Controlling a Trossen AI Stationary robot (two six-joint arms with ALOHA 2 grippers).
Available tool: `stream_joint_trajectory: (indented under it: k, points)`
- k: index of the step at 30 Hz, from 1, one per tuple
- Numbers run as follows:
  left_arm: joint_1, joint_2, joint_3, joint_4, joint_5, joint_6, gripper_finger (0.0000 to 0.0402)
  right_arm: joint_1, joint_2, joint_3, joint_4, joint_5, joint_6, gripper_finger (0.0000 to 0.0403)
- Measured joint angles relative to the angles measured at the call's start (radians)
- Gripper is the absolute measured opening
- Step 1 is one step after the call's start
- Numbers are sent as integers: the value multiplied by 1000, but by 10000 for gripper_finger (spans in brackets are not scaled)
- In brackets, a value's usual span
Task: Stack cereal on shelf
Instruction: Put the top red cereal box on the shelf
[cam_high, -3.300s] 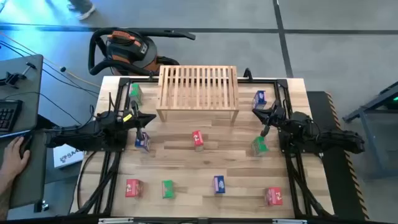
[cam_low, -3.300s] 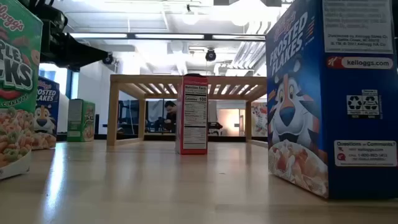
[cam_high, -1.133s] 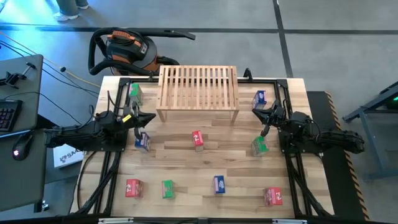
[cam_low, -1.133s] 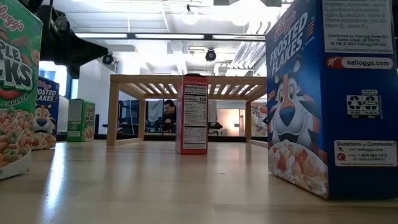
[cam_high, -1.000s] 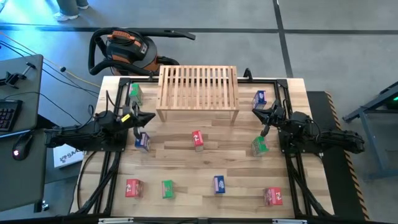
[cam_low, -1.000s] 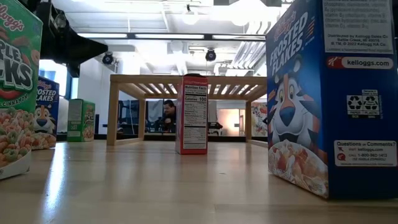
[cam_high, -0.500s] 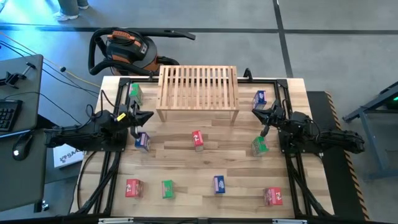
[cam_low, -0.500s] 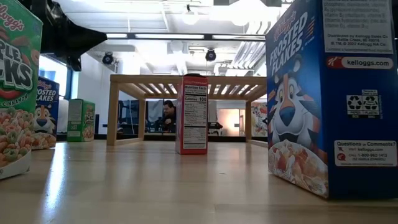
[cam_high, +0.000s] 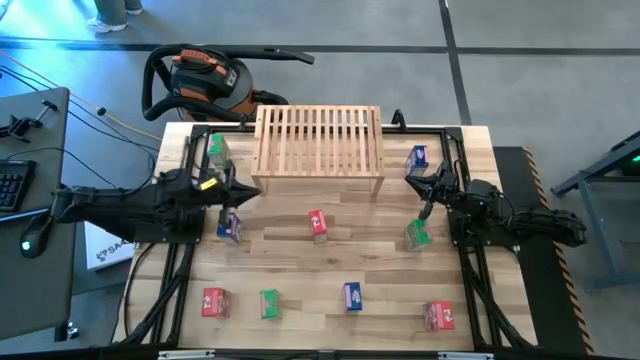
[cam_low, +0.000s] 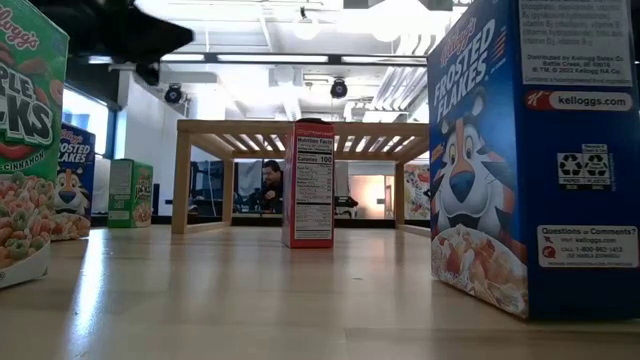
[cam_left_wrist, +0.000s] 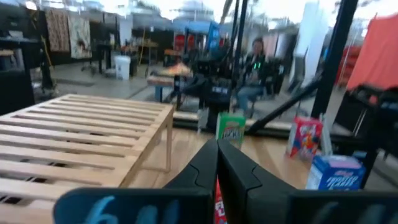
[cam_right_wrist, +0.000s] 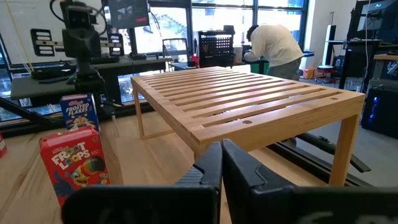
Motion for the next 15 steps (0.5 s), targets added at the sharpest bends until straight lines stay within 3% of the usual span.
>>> stream_joint_trajectory:
  k: [6,15]
  points:
    - [-19,246,157,-38,-17,0,0,0,0,0,0,0,0,0]
    - [-43,500,444,-414,-9,14,0,0,0,0,0,0,0,0]
